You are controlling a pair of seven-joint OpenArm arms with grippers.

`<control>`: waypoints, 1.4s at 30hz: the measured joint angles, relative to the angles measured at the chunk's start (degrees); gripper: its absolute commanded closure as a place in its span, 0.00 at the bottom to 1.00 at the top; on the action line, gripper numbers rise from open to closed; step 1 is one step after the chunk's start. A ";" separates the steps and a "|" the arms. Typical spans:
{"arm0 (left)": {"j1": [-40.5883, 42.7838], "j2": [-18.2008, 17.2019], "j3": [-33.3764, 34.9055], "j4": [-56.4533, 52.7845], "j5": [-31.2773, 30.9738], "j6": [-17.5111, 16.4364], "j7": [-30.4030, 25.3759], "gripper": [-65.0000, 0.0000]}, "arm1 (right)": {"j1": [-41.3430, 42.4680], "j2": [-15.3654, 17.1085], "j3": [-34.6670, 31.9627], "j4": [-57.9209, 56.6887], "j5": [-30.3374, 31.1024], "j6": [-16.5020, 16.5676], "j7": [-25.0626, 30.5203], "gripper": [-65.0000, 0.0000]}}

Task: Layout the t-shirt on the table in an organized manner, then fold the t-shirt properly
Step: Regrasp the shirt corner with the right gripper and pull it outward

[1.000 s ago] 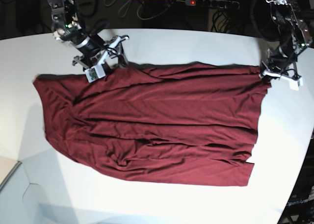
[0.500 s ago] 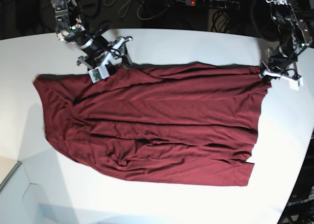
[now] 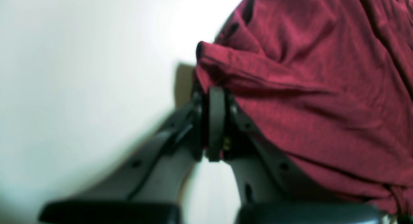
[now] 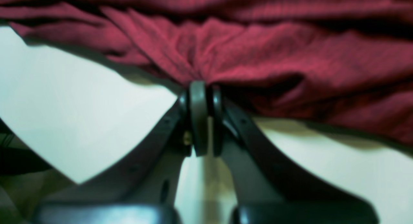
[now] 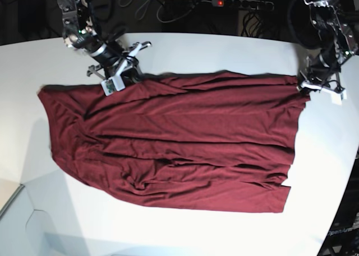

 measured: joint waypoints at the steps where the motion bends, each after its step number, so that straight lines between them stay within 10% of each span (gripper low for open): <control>1: 0.04 0.04 0.00 1.27 0.24 0.13 0.13 1.00 | -0.63 0.02 0.02 1.31 0.13 0.00 -0.15 1.00; 42: 0.37 -1.25 -4.13 10.40 0.46 -0.07 0.52 1.00 | -9.70 3.69 2.62 10.80 0.00 3.26 6.23 1.00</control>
